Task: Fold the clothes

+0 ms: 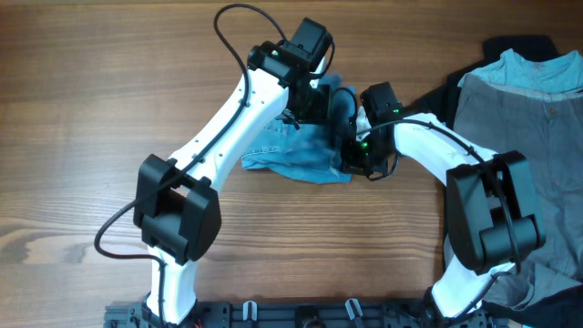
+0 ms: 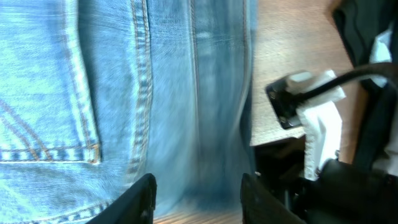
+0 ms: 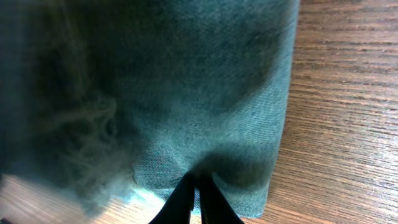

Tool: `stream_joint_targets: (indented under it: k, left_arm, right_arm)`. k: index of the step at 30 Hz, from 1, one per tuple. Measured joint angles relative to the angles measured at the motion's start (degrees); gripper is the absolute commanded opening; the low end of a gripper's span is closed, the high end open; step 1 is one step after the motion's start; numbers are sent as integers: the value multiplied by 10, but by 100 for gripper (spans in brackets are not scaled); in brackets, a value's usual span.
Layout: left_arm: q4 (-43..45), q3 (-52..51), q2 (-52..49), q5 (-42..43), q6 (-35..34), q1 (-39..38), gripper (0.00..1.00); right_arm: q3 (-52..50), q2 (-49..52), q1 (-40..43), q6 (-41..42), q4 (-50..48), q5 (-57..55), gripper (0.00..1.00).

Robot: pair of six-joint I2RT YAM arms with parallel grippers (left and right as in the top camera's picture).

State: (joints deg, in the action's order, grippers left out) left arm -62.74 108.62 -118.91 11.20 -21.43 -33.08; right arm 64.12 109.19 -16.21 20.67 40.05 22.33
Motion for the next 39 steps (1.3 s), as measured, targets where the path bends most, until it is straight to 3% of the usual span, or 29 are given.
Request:
stream_joint_targets:
  k: [5, 8, 15, 19, 22, 24, 29, 30, 32, 36, 39]
  left_arm:
    - [-19, 1, 0, 22, 2, -11, 45]
    - [-48, 2, 0, 24, 26, -8, 32]
    - [-100, 3, 30, -70, 53, 35, 4]
    - [-63, -14, 34, -88, 56, 76, 4]
    - [-2, -82, 37, -67, 52, 112, 4]
    - [49, -141, 37, -25, 48, 133, 5]
    - [171, -286, 38, 47, 46, 137, 19]
    - [198, -320, 39, 60, 44, 136, 25]
    - [220, -346, 51, 78, 42, 138, 29]
    - [225, -367, 64, 92, 44, 138, 21]
    - [199, -364, 64, 98, 44, 145, 21]
  right_arm:
    - [-3, -13, 8, 1, 24, -8, 24]
    - [-4, -34, 28, 0, 67, -31, 27]
    - [42, -156, 78, -108, 65, -24, 15]
    - [67, -229, 76, -147, 18, 52, 15]
    - [69, -228, 60, -159, 12, 86, 13]
    - [65, -198, 39, -163, 8, 85, 11]
    - [45, -75, 0, -172, 0, 78, 4]
    - [42, 2, -10, -162, 4, 69, 4]
    - [56, 45, -3, -115, 27, 81, 4]
    - [74, 62, -2, -50, 51, 81, 4]
    - [83, 58, -3, -54, 69, 71, 4]
